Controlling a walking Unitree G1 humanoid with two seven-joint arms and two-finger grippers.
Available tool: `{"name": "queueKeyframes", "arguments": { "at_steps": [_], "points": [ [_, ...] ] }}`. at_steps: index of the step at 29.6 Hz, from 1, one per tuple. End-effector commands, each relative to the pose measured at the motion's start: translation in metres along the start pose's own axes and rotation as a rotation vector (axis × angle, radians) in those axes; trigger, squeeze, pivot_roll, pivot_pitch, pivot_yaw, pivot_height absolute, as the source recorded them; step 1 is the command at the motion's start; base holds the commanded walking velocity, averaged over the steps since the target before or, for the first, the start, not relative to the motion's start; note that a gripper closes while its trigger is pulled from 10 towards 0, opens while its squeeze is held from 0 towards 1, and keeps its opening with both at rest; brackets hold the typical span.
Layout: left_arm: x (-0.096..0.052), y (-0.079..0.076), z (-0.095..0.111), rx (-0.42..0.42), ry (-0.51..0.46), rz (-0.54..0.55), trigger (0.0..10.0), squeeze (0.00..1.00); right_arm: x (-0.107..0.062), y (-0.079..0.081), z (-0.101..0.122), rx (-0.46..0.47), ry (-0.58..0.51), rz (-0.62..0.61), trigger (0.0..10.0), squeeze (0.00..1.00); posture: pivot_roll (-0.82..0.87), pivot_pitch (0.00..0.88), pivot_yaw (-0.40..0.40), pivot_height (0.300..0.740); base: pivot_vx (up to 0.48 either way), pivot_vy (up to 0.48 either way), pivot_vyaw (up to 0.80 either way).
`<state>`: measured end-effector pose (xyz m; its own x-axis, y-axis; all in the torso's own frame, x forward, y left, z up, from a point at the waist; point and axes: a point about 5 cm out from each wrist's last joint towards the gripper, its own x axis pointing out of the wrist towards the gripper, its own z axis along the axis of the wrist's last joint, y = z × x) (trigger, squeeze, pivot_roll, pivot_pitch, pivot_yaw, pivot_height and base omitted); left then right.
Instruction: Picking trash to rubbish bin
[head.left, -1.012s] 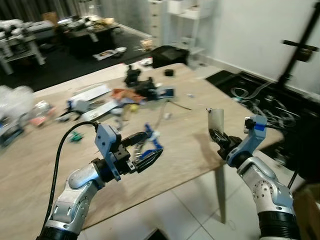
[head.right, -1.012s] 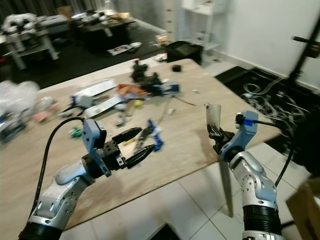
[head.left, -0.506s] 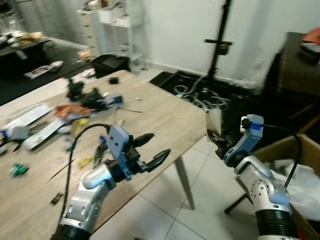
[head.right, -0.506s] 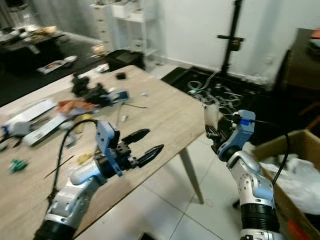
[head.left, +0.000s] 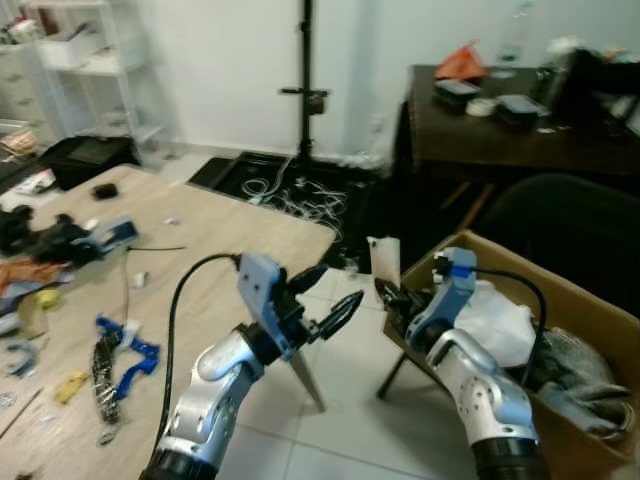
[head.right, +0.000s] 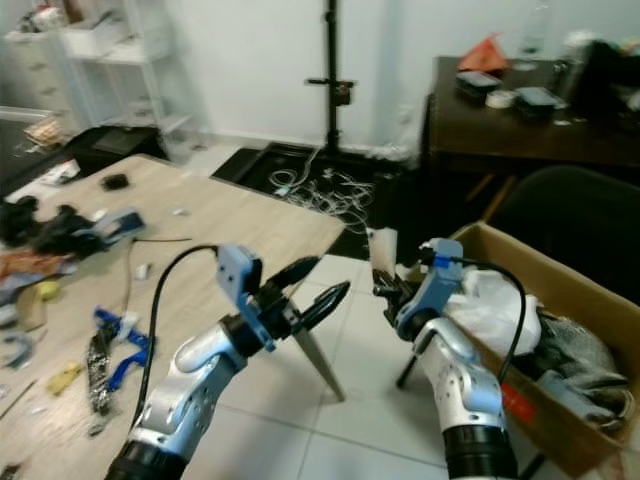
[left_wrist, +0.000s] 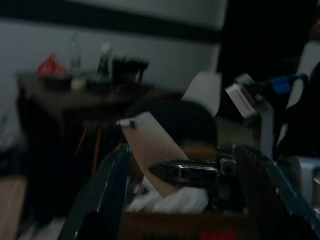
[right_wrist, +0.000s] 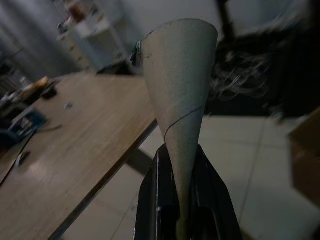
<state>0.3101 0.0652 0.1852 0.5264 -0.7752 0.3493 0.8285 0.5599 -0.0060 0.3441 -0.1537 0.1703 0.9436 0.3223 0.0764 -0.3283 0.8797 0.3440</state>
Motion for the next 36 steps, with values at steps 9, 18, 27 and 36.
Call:
{"name": "queueKeyframes", "arguments": {
  "at_steps": [9, 18, 27, 36],
  "points": [
    [-0.007, 0.014, -0.004, 0.008, -0.011, 0.107, 10.0, 0.00, 0.009, 0.015, -0.002, -0.079, 0.036, 0.066, 10.0, 0.00, -0.25, 0.086, -0.009, 0.740, 0.000, 0.000, -0.79],
    [-0.011, 0.016, -0.003, 0.024, -0.046, 0.187, 10.0, 0.00, 0.018, 0.021, 0.001, -0.113, 0.056, 0.111, 10.0, 0.00, -0.21, 0.082, -0.065, 0.740, 0.000, 0.000, -0.79],
    [-0.011, 0.019, 0.000, 0.042, -0.056, 0.192, 10.0, 0.00, 0.023, 0.025, 0.000, -0.107, 0.047, 0.121, 10.0, 0.00, -0.19, 0.075, -0.046, 0.740, 0.000, 0.000, -0.79],
    [-0.008, 0.021, 0.004, 0.054, -0.057, 0.178, 10.0, 0.00, 0.022, 0.020, 0.004, -0.096, -0.017, 0.079, 10.0, 0.00, -0.20, 0.075, -0.019, 0.740, 0.000, 0.000, -0.18]
  ]
}}
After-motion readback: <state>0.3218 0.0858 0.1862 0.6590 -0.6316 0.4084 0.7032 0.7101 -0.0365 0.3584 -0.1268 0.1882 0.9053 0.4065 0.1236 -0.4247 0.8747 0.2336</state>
